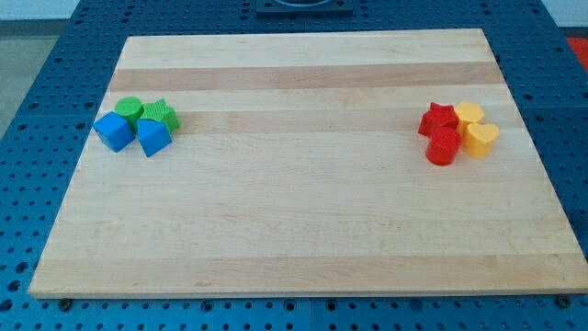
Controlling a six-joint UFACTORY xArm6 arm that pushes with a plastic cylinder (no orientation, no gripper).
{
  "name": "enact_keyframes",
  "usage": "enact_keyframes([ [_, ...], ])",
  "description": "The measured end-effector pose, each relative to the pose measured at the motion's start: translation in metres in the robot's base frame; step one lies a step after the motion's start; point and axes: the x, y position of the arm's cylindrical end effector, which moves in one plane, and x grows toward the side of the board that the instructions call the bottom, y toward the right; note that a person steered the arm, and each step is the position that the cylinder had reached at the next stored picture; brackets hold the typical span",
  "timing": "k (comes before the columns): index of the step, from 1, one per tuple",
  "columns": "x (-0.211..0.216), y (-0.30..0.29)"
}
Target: Move the arm towards the top center of the board
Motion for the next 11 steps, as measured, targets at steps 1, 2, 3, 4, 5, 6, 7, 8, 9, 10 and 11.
enact_keyframes([
  [1,0.009,-0.040],
  [2,0.013,-0.118],
  [3,0.013,-0.224],
  [4,0.012,-0.327],
  [5,0.007,-0.410],
  [6,-0.006,-0.458],
  [7,-0.040,-0.447],
  [8,-0.105,-0.412],
  [9,-0.143,-0.382],
  [10,-0.198,-0.406],
  [11,-0.224,-0.473],
])
